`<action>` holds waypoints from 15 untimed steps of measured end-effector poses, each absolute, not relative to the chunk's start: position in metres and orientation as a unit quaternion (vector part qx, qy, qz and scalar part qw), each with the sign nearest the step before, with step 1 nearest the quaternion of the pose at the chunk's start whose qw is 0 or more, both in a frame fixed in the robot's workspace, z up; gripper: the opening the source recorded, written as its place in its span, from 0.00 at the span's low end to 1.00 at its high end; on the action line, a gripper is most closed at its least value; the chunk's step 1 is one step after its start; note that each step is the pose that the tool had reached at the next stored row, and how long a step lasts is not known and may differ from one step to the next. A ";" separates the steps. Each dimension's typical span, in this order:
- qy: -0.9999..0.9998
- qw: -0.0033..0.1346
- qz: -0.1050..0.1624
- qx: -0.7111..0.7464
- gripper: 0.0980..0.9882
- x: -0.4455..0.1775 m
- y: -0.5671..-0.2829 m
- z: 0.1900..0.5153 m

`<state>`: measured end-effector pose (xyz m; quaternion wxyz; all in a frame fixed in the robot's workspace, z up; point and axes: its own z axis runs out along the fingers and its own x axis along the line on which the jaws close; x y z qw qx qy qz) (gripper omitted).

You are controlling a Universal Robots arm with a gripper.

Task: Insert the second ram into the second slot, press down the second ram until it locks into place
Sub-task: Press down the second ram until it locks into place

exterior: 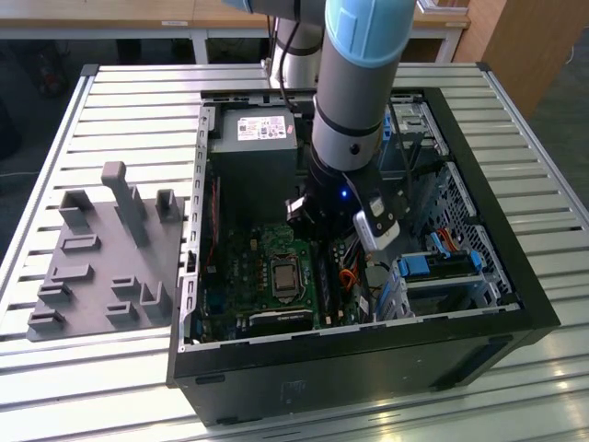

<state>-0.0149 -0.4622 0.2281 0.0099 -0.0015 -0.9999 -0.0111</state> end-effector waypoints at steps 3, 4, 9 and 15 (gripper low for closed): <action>-1.000 0.010 -0.011 -0.001 0.04 -0.015 -0.462 0.227; -1.000 0.010 -0.011 0.000 0.04 -0.015 -0.462 0.226; -1.000 0.010 -0.011 0.001 0.04 -0.014 -0.462 0.225; -1.000 0.010 -0.011 0.001 0.04 -0.013 -0.462 0.223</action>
